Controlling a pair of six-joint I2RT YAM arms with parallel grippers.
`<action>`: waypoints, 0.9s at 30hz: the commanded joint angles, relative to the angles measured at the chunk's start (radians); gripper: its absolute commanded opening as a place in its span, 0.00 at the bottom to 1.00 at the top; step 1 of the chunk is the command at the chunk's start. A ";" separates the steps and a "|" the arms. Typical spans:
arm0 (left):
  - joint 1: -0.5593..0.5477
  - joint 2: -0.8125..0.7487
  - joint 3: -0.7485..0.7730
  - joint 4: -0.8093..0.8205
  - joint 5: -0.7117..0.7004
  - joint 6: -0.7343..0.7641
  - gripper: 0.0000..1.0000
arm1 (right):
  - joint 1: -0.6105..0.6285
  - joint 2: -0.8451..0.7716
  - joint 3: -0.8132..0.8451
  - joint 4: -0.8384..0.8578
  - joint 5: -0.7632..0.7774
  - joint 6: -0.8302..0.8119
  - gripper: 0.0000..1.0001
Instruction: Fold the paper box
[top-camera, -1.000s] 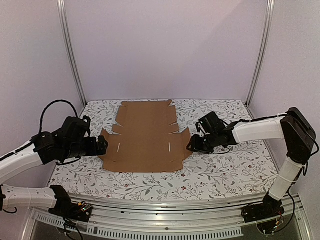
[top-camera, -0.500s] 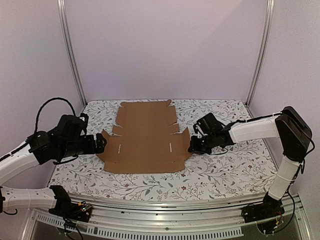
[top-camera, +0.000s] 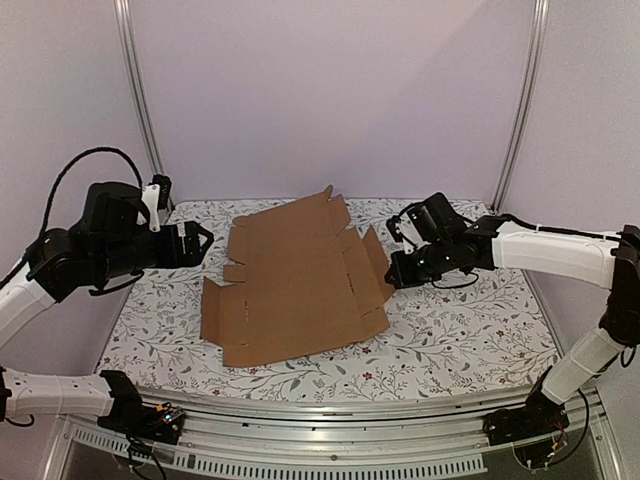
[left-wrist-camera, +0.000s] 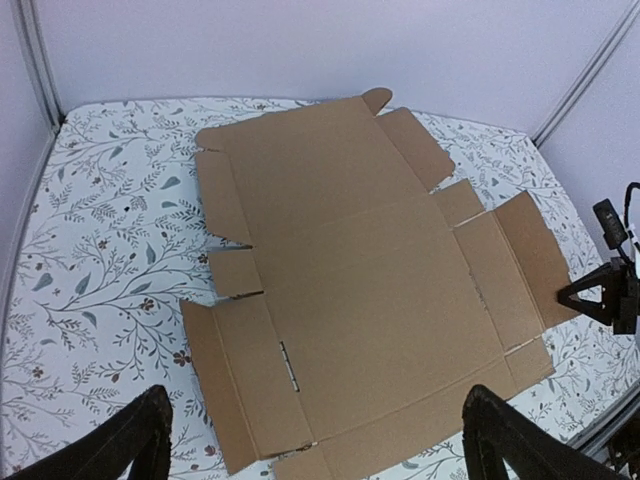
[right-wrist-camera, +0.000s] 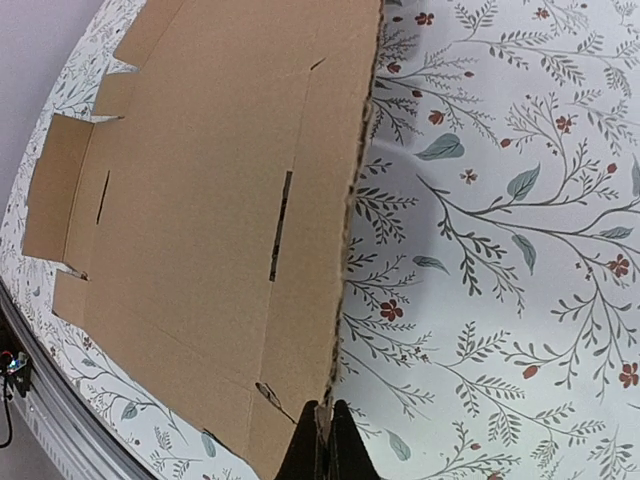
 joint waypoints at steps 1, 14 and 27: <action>-0.015 0.055 0.092 -0.009 0.063 0.111 1.00 | 0.011 -0.088 0.076 -0.150 0.034 -0.171 0.00; -0.021 0.244 0.364 0.048 0.277 0.301 0.99 | 0.050 -0.147 0.341 -0.380 0.120 -0.520 0.00; -0.021 0.287 0.518 0.175 0.534 0.568 1.00 | 0.049 -0.151 0.619 -0.526 -0.046 -0.865 0.00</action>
